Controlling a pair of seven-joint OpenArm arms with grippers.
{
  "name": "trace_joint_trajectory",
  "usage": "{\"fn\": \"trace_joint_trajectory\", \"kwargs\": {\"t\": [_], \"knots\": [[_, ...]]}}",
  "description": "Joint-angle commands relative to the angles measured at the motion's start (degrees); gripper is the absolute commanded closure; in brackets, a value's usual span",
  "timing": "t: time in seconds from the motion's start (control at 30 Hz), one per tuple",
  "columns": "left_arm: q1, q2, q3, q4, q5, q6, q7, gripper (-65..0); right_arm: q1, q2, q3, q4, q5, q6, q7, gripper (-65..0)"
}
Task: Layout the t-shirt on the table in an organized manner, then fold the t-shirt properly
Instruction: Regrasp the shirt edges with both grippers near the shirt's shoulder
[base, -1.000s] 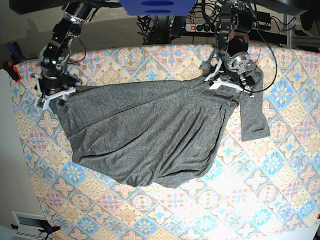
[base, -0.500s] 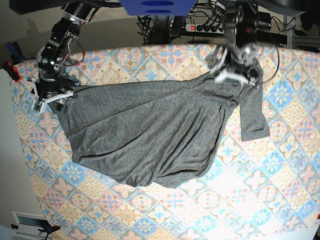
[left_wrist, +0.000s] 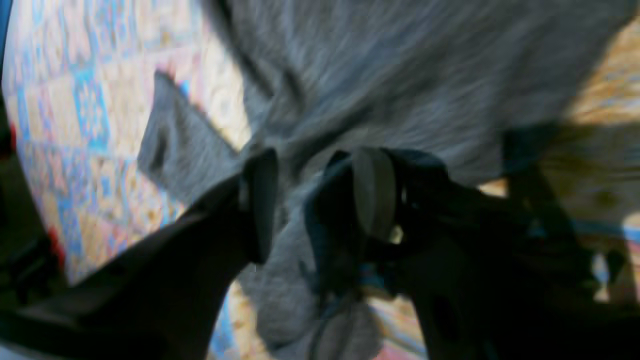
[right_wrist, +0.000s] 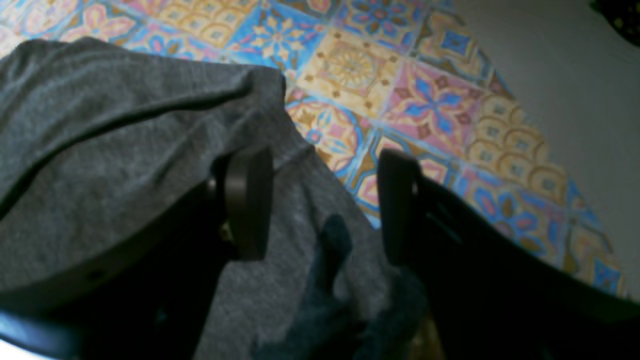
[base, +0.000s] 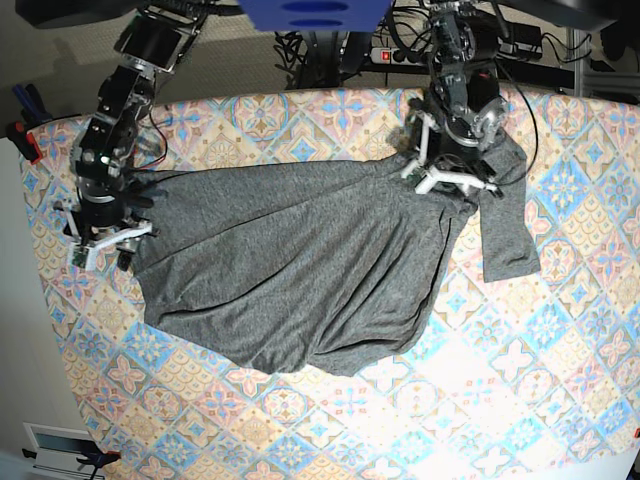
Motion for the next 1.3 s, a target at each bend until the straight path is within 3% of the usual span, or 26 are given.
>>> {"fn": "trace_joint_trajectory", "kwargs": {"t": [0.0, 0.17, 0.27, 0.37, 0.53, 0.6, 0.73, 0.93, 1.13, 1.27], "knots": [[1.01, 0.09, -0.11, 1.02, -0.1, 0.34, -1.77, -25.2, 0.92, 0.46, -0.38, 1.0, 0.26, 0.05, 1.49, -32.3], [2.51, 3.24, -1.34, 1.2, -0.1, 0.34, -9.68, -25.0, 0.92, 0.46, -0.82, -1.37, 0.26, 0.05, 1.49, -32.3], [1.63, 3.24, -2.83, 1.2, -0.19, 0.34, -12.93, -25.0, 0.92, 0.46, -0.91, -3.66, 0.26, 0.05, 1.58, -32.3], [-1.63, 3.24, -3.62, 1.11, -0.81, 0.34, -13.72, -25.0, 0.92, 0.55, -0.91, -6.03, 0.26, 0.05, 1.66, -32.3], [-9.1, 3.24, -3.71, 1.02, -7.13, 0.34, -13.37, -25.0, 0.92, 0.55, -2.14, -7.26, 0.26, 0.05, 4.04, -32.3], [-12.62, 3.24, -3.89, 1.02, -7.66, 0.34, -11.08, -25.0, 0.92, 0.55, -3.98, -7.26, 0.26, 0.05, 4.48, -32.3], [-21.06, 3.24, -3.54, -0.03, -8.1, 0.34, 0.34, -25.2, 1.01, 0.55, -6.53, -9.2, 0.26, 0.05, 4.83, -32.3], [-31.69, 3.24, -4.68, -9.7, -8.1, 0.34, 11.95, -25.1, 1.88, 0.55, -6.18, -15.35, 0.26, -0.03, 5.18, -32.3], [-33.19, 2.72, -5.03, -13.48, -8.19, 0.34, 12.83, -25.1, 8.3, 0.55, -0.38, -20.45, 0.26, 0.14, 7.64, -32.3], [-32.22, 2.72, -5.21, -13.57, -8.19, 0.34, 12.83, -25.1, 8.39, 3.01, -0.47, -21.24, 0.34, 0.14, 7.91, -32.3]]}}
